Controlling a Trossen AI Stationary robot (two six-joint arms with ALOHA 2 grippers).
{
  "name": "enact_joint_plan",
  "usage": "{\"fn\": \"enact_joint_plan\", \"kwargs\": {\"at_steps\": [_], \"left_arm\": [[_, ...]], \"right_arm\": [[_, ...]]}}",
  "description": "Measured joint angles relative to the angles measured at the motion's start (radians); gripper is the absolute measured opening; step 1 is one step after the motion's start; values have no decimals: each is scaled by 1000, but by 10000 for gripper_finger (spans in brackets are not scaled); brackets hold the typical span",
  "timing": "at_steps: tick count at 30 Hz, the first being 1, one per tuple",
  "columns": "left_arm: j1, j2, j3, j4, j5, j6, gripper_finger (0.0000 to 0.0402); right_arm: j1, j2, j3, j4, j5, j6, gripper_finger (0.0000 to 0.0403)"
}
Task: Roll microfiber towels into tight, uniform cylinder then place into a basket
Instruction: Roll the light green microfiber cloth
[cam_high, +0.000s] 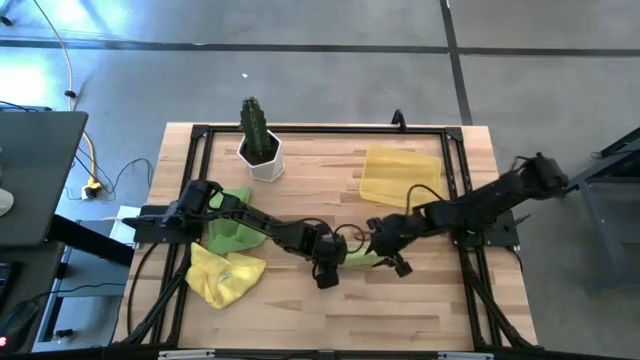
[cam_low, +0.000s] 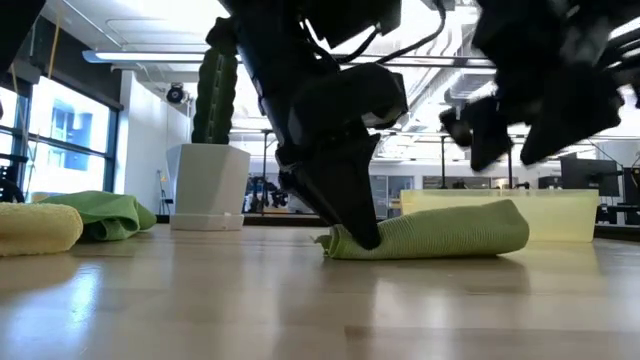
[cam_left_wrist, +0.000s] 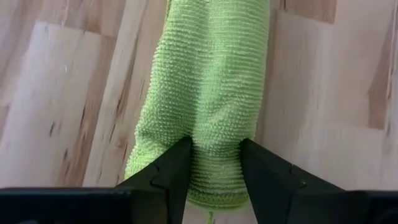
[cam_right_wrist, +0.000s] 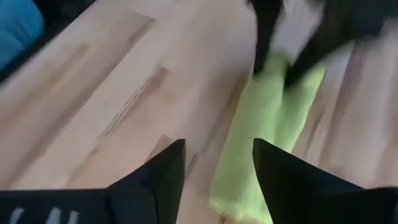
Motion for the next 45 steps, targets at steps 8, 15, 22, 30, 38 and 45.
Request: {"fn": "enact_joint_plan", "kwargs": {"at_steps": [8, 15, 22, 30, 38, 45], "left_arm": [[51, 0, -2, 6, 116, -131, 124], [79, 1, -3, 20, 179, -152, 100], [78, 1, -3, 30, 195, -133, 91], [78, 1, -3, 28, 198, -129, 90], [78, 1, -3, 28, 198, -129, 90], [78, 1, -3, 28, 196, -129, 90]], "right_arm": [[204, 58, 3, 71, 351, -177, 148], [239, 226, 3, 161, 560, -185, 134], [227, 303, 4, 196, 625, -185, 136], [227, 297, 6, 199, 625, -171, 136], [230, 281, 7, 175, 626, 20, 160], [229, 161, 7, 37, 632, 130, 147]]}}
